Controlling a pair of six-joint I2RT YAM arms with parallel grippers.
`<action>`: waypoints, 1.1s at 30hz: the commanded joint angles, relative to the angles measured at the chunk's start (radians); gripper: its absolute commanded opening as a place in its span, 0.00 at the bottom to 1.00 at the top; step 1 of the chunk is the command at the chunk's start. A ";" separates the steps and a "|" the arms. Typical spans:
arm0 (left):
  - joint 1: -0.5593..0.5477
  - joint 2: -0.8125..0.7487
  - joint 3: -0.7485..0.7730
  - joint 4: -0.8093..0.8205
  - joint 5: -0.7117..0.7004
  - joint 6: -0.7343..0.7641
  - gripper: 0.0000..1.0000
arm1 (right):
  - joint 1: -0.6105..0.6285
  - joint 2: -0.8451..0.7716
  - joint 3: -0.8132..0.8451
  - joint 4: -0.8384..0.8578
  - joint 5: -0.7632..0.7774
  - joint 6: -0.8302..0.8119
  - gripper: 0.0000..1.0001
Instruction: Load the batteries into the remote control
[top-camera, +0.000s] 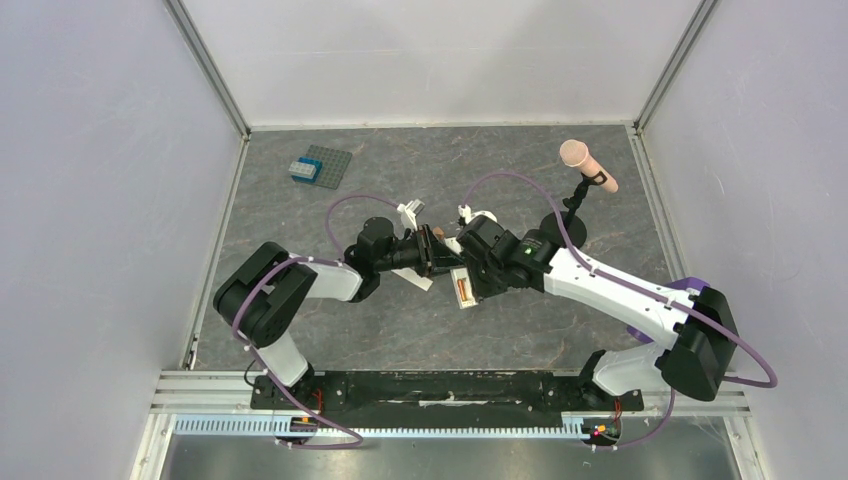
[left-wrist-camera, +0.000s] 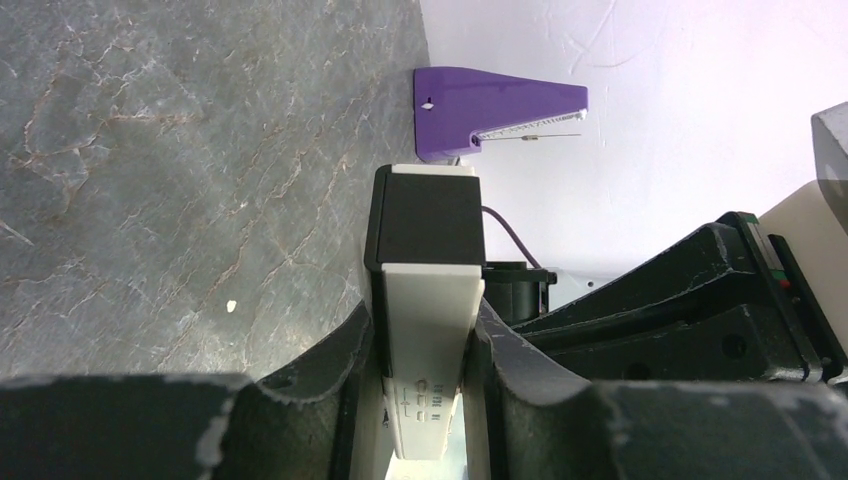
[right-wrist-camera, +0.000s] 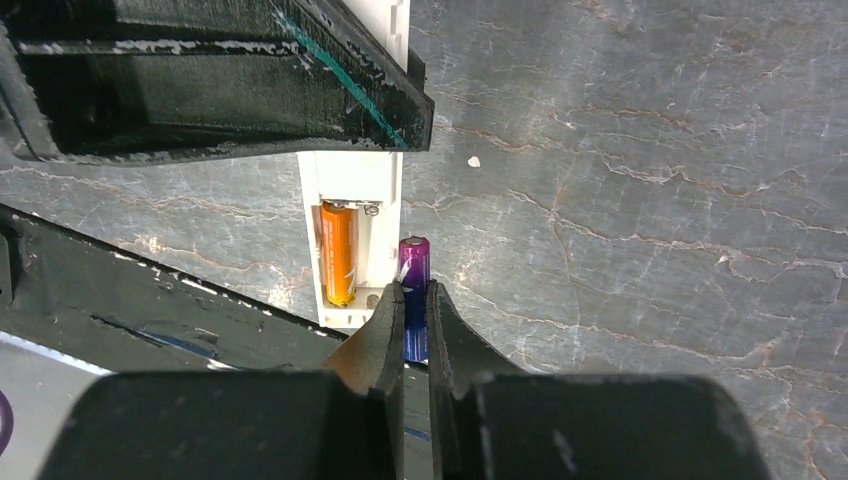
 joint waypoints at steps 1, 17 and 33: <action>0.000 0.002 -0.003 0.069 0.008 -0.040 0.02 | -0.007 -0.003 0.063 -0.020 0.032 0.001 0.05; 0.001 0.060 -0.023 0.168 -0.034 -0.129 0.02 | -0.010 -0.018 0.038 0.024 -0.018 0.019 0.04; 0.003 0.080 -0.046 0.232 -0.025 -0.152 0.02 | -0.012 0.025 0.020 0.024 -0.018 0.020 0.11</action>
